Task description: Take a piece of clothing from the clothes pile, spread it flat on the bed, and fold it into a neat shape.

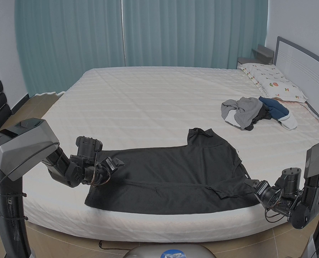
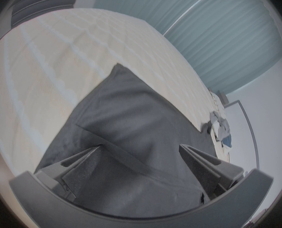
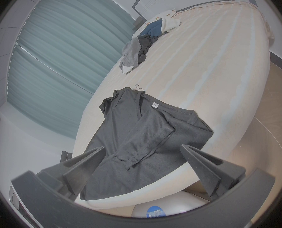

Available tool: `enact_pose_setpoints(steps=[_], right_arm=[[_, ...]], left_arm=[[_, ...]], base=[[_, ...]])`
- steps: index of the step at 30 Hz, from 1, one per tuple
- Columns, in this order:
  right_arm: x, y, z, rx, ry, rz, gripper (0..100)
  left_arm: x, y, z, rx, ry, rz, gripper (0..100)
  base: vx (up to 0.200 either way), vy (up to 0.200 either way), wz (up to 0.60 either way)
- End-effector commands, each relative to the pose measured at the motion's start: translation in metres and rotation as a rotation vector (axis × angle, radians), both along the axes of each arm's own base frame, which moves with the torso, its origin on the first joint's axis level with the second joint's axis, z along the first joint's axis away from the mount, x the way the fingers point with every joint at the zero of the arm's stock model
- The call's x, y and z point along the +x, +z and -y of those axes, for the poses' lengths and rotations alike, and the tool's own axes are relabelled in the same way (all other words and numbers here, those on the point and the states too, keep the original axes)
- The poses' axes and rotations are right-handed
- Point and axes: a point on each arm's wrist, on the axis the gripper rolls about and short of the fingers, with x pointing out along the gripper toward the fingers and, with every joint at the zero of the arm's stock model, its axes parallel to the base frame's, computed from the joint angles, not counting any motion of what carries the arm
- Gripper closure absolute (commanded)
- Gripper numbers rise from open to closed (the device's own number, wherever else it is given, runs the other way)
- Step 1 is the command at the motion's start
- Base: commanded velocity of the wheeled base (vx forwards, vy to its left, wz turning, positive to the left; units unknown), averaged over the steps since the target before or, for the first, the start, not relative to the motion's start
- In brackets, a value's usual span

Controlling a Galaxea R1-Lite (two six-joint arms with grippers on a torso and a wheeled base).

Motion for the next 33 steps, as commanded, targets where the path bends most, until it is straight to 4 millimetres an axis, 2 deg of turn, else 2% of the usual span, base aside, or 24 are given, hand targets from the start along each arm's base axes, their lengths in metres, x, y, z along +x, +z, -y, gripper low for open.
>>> enact_pose_setpoints(steps=[1,9,11,18,19,21,27,33], right_arm=[[-0.001,-0.007,0.0,-0.007,0.002,-0.029,0],[-0.001,-0.007,0.0,-0.007,0.004,-0.029,0],[-0.002,-0.007,-0.001,-0.007,0.008,-0.026,0],[-0.003,-0.007,-0.001,-0.008,0.008,-0.032,0],[-0.003,-0.007,-0.001,-0.008,0.008,-0.032,0],[-0.003,-0.007,-0.002,-0.008,0.01,-0.032,0],[-0.003,-0.008,-0.001,-0.008,0.009,-0.036,0],[-0.003,-0.01,-0.002,-0.01,0.013,-0.045,0]], left_arm=[[0.015,-0.007,-0.008,0.009,0.054,0.015,0],[0.031,0.007,-0.027,-0.079,0.169,0.095,0],[0.04,0.011,-0.041,-0.123,0.227,0.135,0],[0.034,0.024,-0.067,-0.192,0.186,0.131,0],[0.028,0.026,-0.078,-0.218,0.115,0.119,0],[0.022,0.025,-0.086,-0.223,0.052,0.108,0],[0.014,0.012,-0.088,-0.159,-0.043,0.088,0],[0.008,-0.004,-0.081,-0.101,-0.114,0.06,0]], base=[[0.0,0.0,0.0],[0.0,0.0,0.0],[0.0,0.0,0.0],[0.0,0.0,0.0],[0.0,0.0,0.0],[0.0,0.0,0.0],[0.0,0.0,0.0],[0.0,0.0,0.0]])
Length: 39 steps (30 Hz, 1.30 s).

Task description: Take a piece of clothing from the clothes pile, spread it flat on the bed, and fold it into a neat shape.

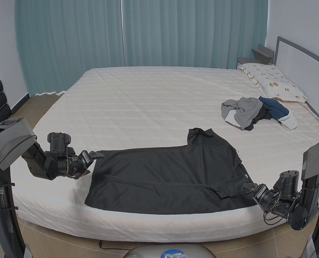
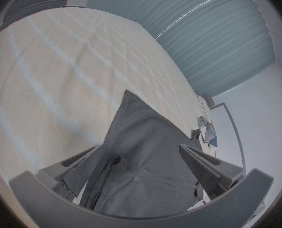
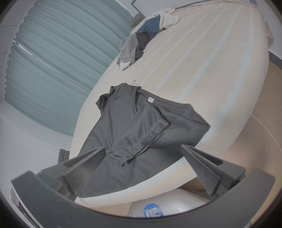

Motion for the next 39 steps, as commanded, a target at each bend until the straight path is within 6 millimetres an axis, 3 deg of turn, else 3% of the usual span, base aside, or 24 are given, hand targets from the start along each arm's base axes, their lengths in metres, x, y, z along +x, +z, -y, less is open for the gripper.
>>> enact_pose_setpoints(steps=[1,22,23,39], right_arm=[[0.0,-0.003,-0.001,-0.003,0.002,-0.011,0],[-0.001,-0.003,-0.002,-0.001,0.008,-0.003,0],[-0.001,-0.003,-0.002,-0.001,0.008,-0.003,0],[0.0,0.001,-0.001,-0.005,0.01,0.016,0]], left_arm=[[-0.004,-0.012,0.006,0.018,-0.033,-0.028,0],[-0.006,-0.021,0.026,0.066,-0.062,-0.042,0],[-0.005,-0.025,0.025,0.098,-0.054,-0.044,100],[-0.013,-0.024,0.026,0.182,0.002,-0.053,100]], base=[[0.0,0.0,0.0],[0.0,0.0,0.0],[0.0,0.0,0.0],[0.0,0.0,0.0]])
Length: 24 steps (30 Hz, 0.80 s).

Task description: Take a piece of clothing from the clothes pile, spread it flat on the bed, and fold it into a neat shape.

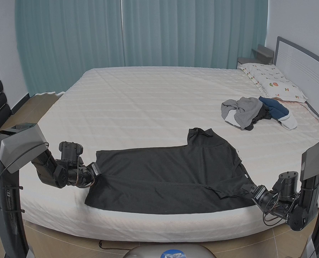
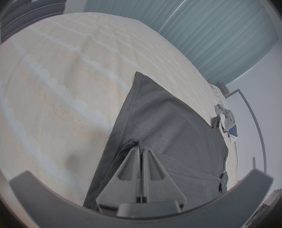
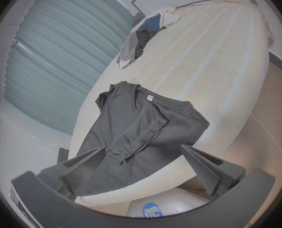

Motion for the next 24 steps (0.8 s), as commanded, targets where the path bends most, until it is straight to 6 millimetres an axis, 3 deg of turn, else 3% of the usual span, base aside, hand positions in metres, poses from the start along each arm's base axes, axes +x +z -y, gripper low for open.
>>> enact_pose_setpoints(steps=[1,8,13,18,24], right_arm=[[0.001,0.004,0.0,-0.004,0.005,0.029,0],[0.012,0.005,-0.002,-0.051,0.037,0.074,0],[0.036,0.002,-0.001,-0.165,0.09,0.134,0],[0.054,-0.002,0.007,-0.242,0.146,0.178,0],[0.082,-0.002,0.036,-0.238,0.226,0.216,0]], left_arm=[[-0.006,0.009,-0.001,-0.004,0.007,0.009,100],[-0.017,0.029,-0.002,-0.057,0.054,0.022,100],[-0.022,0.038,-0.002,-0.068,0.061,0.032,100],[-0.023,0.04,-0.002,-0.068,0.064,0.035,100],[-0.026,0.045,-0.002,-0.069,0.065,0.043,100]], base=[[0.0,0.0,0.0],[0.0,0.0,0.0],[0.0,0.0,0.0],[0.0,0.0,0.0],[0.0,0.0,0.0]])
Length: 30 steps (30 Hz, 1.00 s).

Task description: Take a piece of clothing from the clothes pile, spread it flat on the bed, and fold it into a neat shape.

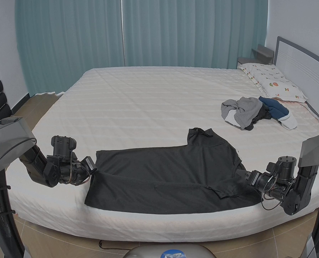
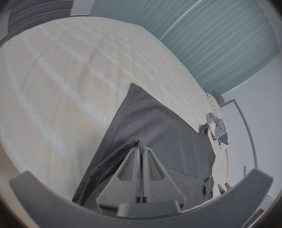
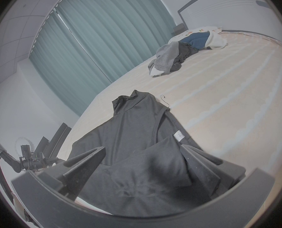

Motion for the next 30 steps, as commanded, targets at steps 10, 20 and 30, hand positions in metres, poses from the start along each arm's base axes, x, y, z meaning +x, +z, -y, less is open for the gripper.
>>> enact_pose_setpoints(steps=[10,20,30], right_arm=[[0.055,-0.004,0.021,0.021,0.048,-0.002,0],[0.067,-0.018,0.015,0.024,0.077,-0.021,0],[0.069,-0.015,0.017,0.025,0.115,-0.003,0]], left_arm=[[-0.008,0.008,-0.001,-0.002,0.002,0.007,100],[-0.017,0.013,-0.003,-0.003,0.004,0.005,100],[-0.021,0.016,-0.003,-0.004,0.005,0.008,100]], base=[[0.0,0.0,0.0],[0.0,0.0,0.0],[0.0,0.0,0.0]])
